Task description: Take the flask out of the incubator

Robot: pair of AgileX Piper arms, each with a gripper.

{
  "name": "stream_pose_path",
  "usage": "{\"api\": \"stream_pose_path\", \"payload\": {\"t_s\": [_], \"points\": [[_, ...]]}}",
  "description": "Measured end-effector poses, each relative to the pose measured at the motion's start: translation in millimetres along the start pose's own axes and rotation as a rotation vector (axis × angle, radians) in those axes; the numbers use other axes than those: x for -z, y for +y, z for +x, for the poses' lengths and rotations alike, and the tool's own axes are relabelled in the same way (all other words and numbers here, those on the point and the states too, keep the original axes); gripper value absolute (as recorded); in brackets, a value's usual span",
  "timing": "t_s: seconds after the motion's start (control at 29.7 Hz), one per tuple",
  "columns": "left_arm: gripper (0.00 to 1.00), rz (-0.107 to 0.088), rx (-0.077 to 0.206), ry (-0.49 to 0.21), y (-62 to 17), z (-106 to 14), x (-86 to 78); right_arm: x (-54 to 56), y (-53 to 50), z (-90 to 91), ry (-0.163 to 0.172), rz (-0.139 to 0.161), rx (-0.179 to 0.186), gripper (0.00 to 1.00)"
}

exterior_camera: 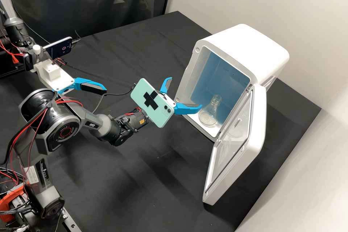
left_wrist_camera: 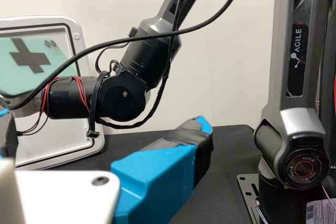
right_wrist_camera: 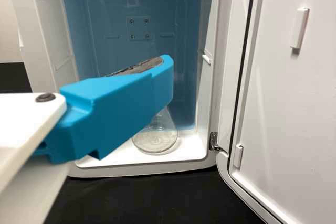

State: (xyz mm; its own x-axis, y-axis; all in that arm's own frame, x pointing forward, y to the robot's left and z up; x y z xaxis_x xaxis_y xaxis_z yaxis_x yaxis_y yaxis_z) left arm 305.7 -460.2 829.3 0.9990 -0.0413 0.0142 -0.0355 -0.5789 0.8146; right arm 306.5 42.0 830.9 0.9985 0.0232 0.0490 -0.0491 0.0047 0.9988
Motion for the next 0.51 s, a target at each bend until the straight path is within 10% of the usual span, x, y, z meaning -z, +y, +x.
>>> {"api": "stream_pose_path", "payload": {"t_s": [0.51], "points": [[1.0,0.004,0.017,0.006,-4.3,-2.4,3.0,0.0,0.0,0.0,0.0,0.0,0.0,1.0]]}}
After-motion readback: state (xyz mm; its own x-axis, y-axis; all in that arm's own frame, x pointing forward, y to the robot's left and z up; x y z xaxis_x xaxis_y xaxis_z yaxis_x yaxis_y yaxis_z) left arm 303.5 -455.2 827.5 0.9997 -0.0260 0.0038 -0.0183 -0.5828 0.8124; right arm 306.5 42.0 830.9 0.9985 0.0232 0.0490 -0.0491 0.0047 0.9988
